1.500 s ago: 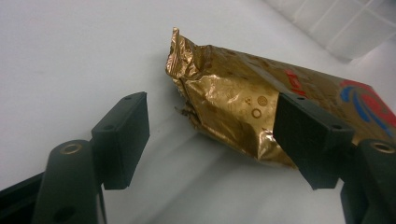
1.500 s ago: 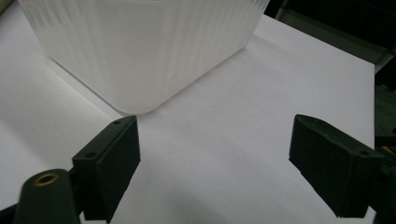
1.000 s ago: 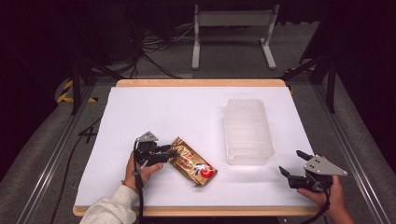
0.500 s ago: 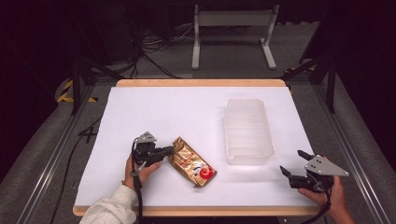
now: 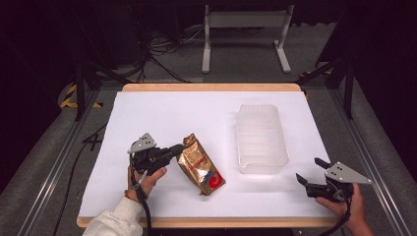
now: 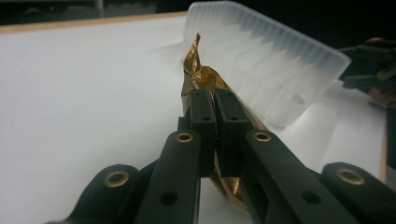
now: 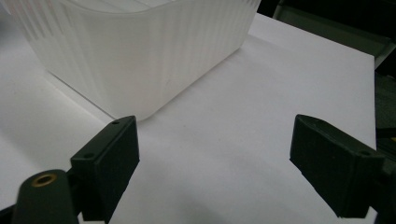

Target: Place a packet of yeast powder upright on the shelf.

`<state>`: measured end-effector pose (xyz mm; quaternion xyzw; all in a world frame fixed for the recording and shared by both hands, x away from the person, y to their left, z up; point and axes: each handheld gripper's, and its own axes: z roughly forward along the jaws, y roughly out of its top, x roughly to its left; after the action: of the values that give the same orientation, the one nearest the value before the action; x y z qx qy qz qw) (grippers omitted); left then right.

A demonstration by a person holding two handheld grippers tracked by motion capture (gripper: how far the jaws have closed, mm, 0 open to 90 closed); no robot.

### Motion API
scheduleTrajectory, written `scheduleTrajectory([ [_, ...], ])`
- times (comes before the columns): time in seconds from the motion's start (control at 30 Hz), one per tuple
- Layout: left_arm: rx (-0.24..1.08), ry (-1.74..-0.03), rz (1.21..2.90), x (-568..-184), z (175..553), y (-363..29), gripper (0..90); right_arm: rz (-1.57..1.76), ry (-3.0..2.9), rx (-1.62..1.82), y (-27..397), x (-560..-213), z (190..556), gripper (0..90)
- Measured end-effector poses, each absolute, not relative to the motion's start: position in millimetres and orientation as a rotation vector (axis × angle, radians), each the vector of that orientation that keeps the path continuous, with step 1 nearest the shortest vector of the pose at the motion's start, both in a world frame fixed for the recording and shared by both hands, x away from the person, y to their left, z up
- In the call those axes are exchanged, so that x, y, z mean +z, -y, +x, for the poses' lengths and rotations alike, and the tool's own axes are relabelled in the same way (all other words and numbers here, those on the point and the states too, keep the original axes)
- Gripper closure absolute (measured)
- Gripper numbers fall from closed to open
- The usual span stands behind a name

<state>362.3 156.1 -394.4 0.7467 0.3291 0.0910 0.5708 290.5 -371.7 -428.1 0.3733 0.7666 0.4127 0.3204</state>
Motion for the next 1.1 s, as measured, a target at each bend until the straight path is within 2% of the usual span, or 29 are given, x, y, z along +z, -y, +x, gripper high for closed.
scheduleTrajectory([
  [0.5, 0.234, -0.66, 1.705, -364, 343, -136, 88.1, 0.969, -2.026, 1.072, 370, -429, 290, 17.3],
  [0.73, 0.235, -0.631, 1.689, -356, 344, -134, 88.2, 0.972, -2.023, 1.054, 370, -430, 291, 17.2],
  [1.1, 0.259, -0.536, 1.75, -338, 354, -116, 88.2, 0.972, -2.031, 1.065, 369, -431, 290, 17.2],
])
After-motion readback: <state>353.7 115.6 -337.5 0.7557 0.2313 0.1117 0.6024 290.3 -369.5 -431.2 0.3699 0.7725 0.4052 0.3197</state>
